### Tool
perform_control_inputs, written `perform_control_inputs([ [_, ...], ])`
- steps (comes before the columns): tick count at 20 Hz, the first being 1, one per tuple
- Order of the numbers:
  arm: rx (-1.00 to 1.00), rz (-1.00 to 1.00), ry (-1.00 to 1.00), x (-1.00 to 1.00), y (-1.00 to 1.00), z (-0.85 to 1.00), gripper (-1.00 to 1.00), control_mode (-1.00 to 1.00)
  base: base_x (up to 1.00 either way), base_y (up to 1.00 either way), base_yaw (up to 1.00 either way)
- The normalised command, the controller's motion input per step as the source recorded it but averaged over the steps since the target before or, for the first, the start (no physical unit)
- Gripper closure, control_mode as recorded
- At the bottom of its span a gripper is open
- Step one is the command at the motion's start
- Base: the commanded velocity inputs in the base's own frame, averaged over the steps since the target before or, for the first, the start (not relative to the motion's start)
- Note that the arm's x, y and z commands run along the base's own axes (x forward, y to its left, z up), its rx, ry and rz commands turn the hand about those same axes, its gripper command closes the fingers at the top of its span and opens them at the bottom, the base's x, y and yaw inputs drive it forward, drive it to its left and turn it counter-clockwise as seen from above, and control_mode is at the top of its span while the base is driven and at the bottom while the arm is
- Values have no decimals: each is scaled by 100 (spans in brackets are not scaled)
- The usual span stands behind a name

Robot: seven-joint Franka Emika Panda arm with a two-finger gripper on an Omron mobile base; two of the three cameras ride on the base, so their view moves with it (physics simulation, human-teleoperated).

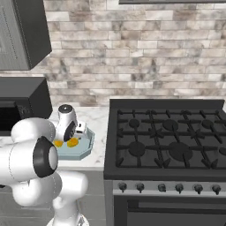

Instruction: Pick up both mangos from the fridge and place them inside the tupperware on the counter.

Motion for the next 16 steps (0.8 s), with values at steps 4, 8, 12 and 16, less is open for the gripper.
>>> perform_control_inputs([
  [4, 0, 0, 0, -6, 3, 22, -100, -100, 0, 0, 0],
  [8, 0, 0, 0, -21, 2, 18, -100, -100, 0, 0, 0],
  [12, 0, -1, 0, -67, -5, 63, -100, -100, 0, 0, 0],
  [16, 0, -1, -1, -92, -35, 96, -100, -100, 0, 0, 0],
])
